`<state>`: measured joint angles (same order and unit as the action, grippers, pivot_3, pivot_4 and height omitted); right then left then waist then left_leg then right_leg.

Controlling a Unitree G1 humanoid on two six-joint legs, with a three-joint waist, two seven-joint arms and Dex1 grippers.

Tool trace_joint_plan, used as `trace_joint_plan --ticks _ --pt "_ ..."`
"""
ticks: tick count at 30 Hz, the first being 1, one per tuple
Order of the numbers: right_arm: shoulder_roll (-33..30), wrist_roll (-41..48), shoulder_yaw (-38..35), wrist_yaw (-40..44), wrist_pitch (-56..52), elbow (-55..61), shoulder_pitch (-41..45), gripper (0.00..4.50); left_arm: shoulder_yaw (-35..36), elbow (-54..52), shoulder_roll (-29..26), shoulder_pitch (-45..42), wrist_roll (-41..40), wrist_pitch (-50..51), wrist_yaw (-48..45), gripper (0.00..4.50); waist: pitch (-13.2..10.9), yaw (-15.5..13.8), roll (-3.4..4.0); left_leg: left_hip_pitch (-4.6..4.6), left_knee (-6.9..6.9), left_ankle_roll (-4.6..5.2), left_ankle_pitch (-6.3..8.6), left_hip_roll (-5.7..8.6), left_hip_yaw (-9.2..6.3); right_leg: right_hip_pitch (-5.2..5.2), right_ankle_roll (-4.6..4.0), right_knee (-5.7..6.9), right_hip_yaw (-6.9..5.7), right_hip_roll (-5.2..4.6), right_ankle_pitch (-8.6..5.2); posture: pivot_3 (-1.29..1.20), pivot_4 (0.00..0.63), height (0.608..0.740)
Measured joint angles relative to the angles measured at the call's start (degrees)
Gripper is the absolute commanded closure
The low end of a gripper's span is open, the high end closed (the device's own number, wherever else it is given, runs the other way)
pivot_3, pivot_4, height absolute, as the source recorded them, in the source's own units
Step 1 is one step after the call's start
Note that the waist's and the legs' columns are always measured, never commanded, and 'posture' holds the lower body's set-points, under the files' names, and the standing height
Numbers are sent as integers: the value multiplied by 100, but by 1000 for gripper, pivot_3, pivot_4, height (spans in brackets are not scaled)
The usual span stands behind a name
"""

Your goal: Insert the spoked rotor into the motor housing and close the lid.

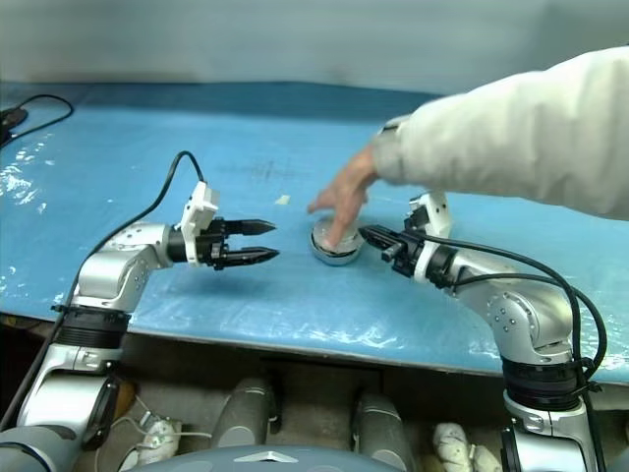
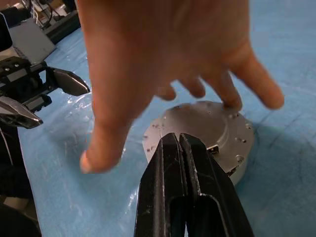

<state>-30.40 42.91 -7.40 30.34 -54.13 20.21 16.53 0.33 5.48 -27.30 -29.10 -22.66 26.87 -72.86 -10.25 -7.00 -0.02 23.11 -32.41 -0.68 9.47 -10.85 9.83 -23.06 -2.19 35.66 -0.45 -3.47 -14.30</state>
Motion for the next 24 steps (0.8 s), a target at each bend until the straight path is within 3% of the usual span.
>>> trace_joint_plan --ticks 24 --pt "-134 -182 16 134 120 -234 90 4466 -59 76 -3 16 -108 -196 444 1264 0 8 0 -2 -5 1 -1 0 5 -1 2 3 8 4 1 0 150 740"
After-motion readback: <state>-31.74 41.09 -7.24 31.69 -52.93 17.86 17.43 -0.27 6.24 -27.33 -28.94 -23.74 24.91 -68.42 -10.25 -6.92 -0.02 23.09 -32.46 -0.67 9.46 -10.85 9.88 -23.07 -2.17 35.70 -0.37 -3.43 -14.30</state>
